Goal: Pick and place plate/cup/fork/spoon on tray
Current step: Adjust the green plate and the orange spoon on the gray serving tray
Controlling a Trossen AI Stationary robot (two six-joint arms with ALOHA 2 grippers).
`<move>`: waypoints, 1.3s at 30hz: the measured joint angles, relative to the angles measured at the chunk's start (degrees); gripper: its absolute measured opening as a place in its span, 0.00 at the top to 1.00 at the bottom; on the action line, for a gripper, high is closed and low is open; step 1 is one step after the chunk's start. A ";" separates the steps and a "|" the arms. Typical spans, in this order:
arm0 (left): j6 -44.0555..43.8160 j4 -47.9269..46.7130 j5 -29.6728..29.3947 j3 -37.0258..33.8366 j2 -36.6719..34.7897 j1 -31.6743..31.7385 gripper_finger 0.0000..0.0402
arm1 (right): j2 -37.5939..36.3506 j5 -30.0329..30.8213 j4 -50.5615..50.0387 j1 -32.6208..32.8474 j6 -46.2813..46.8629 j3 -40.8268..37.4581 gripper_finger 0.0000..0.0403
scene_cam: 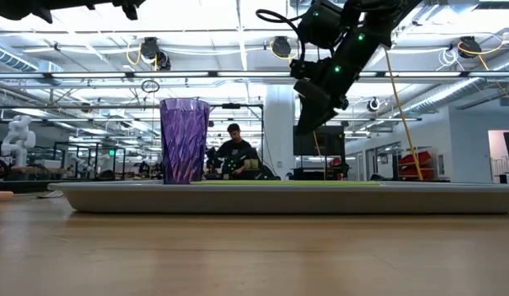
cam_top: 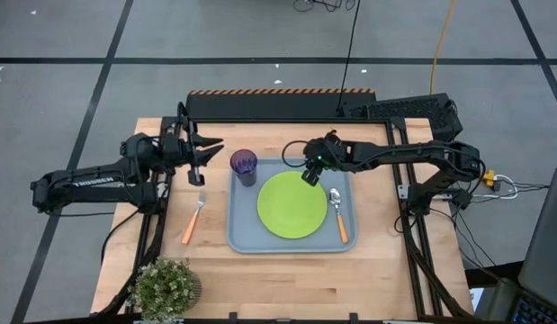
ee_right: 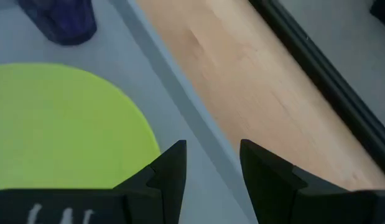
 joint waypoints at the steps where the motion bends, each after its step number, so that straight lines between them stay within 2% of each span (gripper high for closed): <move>1: -0.73 0.51 0.00 0.00 0.00 0.00 0.82 | 0.00 0.01 0.29 -0.02 -0.35 0.00 0.64; 8: -7.78 -2.49 0.48 0.02 0.01 -1.65 0.82 | 0.00 -0.39 -0.48 0.11 0.02 -0.22 0.64; 14: -9.01 -3.61 0.84 0.02 -0.01 -3.99 0.82 | -0.01 -1.82 -3.83 0.36 1.42 -0.68 0.64; 17: -8.69 -5.29 0.86 0.02 -0.02 -5.30 0.82 | 0.00 -4.47 -8.33 0.34 2.80 -0.51 0.64; 20: -8.27 -7.04 0.86 0.02 0.00 -6.05 0.82 | 0.00 -4.22 -12.94 0.34 5.44 0.34 0.64; 24: -8.34 -7.36 0.86 0.02 0.00 -6.70 0.82 | 0.06 -4.15 -13.69 0.38 5.97 1.68 0.64; 33: -6.64 -6.96 0.86 0.02 -0.11 -6.82 0.82 | 8.11 -4.04 -22.08 0.58 5.02 5.68 0.64; 39: -6.55 -7.55 0.86 0.02 -0.11 -6.82 0.82 | 11.67 -4.38 -21.82 0.59 4.48 6.48 0.64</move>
